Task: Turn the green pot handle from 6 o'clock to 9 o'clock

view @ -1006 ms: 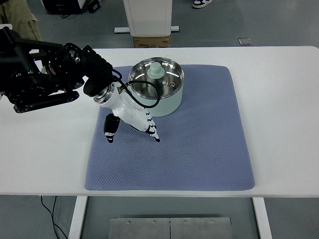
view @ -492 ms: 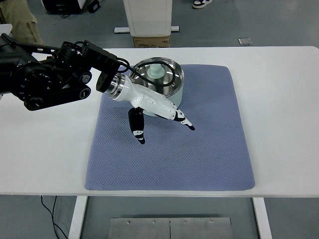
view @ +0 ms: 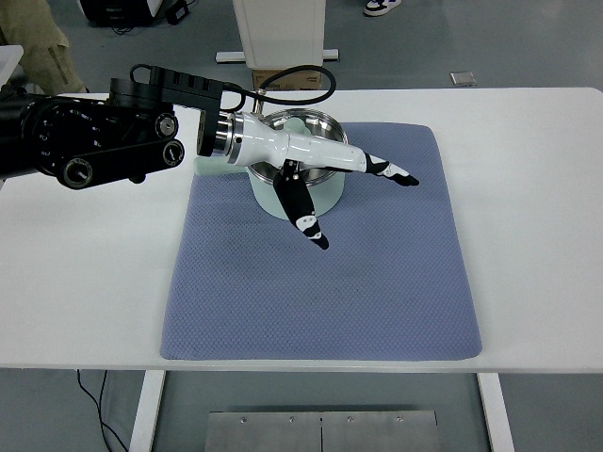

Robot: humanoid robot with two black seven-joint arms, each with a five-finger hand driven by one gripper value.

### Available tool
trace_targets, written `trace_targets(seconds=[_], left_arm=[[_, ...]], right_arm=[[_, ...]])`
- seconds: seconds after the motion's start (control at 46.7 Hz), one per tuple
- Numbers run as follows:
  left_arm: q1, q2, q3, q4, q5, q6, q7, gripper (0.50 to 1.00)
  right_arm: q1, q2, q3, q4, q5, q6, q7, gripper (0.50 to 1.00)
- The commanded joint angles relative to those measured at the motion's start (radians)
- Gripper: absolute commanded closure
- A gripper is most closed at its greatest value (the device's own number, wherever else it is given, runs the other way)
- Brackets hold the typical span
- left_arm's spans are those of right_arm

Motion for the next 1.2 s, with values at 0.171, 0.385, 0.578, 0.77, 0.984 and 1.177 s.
trace_targets(seconds=[0.171, 0.385, 0.578, 0.77, 0.984, 1.177], left_arm=[[0.008, -0.014, -0.019, 0.097, -0.196, 0.003, 0.000, 0.500], [0.034, -0.033, -0.021, 0.161, -0.349, 0.004, 0.000, 0.500], [0.034, -0.033, -0.021, 0.183, -0.478, 0.003, 0.000, 0.500], [0.037, -0.033, -0.021, 0.224, -0.596, 0.003, 0.000, 0.500], [0.049, -0.034, -0.021, 0.253, -0.709, 0.003, 0.000, 0.500], [0.077, -0.033, -0.021, 0.278, -0.815, 0.003, 0.000, 0.500]], right_arm=[[0.000, 0.000, 0.000, 0.000, 0.000, 0.000, 0.000, 0.500], [0.000, 0.000, -0.001, 0.000, 0.000, 0.000, 0.000, 0.500], [0.000, 0.000, 0.000, 0.000, 0.000, 0.000, 0.000, 0.500], [0.000, 0.000, -0.001, 0.000, 0.000, 0.000, 0.000, 0.500], [0.000, 0.000, 0.000, 0.000, 0.000, 0.000, 0.000, 0.500], [0.000, 0.000, 0.000, 0.000, 0.000, 0.000, 0.000, 0.500]])
